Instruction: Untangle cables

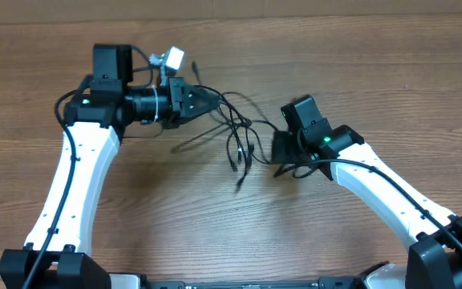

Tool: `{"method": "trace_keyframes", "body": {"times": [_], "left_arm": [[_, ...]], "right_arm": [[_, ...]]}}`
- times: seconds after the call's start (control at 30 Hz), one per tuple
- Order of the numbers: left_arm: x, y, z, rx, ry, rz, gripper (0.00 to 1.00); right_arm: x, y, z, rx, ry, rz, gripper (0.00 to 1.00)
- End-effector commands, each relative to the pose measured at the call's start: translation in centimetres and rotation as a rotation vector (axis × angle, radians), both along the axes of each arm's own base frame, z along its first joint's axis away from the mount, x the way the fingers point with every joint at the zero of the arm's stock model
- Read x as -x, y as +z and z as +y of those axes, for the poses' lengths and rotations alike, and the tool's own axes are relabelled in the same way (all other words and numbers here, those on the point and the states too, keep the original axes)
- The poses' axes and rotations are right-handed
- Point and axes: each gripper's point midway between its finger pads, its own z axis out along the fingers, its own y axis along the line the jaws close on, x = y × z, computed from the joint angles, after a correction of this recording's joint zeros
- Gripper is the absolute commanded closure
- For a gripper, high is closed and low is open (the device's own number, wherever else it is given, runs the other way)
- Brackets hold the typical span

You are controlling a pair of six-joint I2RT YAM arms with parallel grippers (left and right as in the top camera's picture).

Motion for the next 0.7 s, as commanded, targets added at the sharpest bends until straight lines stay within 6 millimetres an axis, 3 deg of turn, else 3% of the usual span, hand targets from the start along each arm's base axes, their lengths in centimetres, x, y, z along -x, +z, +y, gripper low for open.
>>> {"method": "trace_keyframes", "body": {"times": [0.0, 0.07, 0.27, 0.67], "left_arm": [[-1.3, -2.9, 4.3, -0.263, 0.135, -0.049, 0.96], [-1.1, -5.2, 7.3, -0.401, 0.217, 0.024, 0.96], [-1.0, -7.2, 12.4, -0.551, 0.349, 0.107, 0.96], [-0.1, -8.7, 18.8, -0.684, 0.505, 0.203, 0.96]], "right_arm": [[-0.4, -0.1, -5.4, 0.223, -0.251, -0.044, 0.96], [0.1, -0.2, -7.5, 0.285, -0.356, -0.034, 0.96], [0.1, -0.3, -10.2, 0.273, -0.524, -0.006, 0.96], [0.7, -1.0, -16.3, 0.208, -0.754, 0.111, 0.96]]}}
